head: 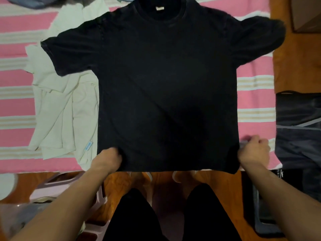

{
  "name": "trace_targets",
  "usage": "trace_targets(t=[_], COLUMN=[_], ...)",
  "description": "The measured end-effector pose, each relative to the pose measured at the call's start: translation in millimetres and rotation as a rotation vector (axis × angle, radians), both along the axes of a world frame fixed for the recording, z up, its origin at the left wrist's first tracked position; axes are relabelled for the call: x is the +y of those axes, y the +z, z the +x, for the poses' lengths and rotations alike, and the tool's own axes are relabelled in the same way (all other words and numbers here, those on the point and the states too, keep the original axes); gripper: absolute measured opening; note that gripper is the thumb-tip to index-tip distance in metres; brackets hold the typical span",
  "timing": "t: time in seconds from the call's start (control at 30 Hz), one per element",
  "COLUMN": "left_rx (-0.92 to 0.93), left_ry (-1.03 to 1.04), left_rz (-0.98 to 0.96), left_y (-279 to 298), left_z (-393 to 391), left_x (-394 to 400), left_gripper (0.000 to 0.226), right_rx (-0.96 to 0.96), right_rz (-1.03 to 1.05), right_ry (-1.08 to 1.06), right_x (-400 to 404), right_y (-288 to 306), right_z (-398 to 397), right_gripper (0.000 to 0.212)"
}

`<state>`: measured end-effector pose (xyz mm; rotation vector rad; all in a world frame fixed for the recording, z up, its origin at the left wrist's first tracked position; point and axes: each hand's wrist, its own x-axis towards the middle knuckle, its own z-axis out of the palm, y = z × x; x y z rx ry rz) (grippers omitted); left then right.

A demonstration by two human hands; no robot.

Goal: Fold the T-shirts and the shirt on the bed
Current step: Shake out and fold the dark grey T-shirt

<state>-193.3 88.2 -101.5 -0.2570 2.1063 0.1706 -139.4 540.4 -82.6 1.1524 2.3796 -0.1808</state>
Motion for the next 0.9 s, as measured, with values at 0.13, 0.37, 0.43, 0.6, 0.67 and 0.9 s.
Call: trace_targets(t=[0.13, 0.37, 0.43, 0.6, 0.67, 0.9], left_rx=[0.626, 0.224, 0.151, 0.131, 0.175, 0.078], left_ry=[-0.32, -0.188, -0.056, 0.386, 0.615, 0.678], left_rz=[0.172, -0.173, -0.25, -0.14, -0.02, 0.001], left_y=[4.4, -35.8, -21.3, -13.0, -20.4, -47.1], left_z=[-54.3, -13.3, 15.3, 46.5, 48.4, 85.9], left_x=[58.8, -7.6, -42.4, -62.9, -58.9, -84.8], left_gripper=[0.041, 0.056, 0.056, 0.039, 0.034, 0.005], right_rx=[0.178, -0.016, -0.091, -0.009, 0.093, -0.338], right_rz=[-0.128, -0.409, -0.405, -0.427, -0.407, -1.07], right_ry=[0.4, 0.626, 0.568, 0.434, 0.345, 0.595], right_x=[-3.8, -71.2, -87.5, -137.7, -163.5, -301.7], right_y=[5.1, -17.3, -17.9, -20.8, -29.0, -45.2], right_z=[-74.1, -148.0, -152.4, -168.3, -171.9, -33.7], right_gripper=[0.044, 0.063, 0.064, 0.057, 0.054, 0.061])
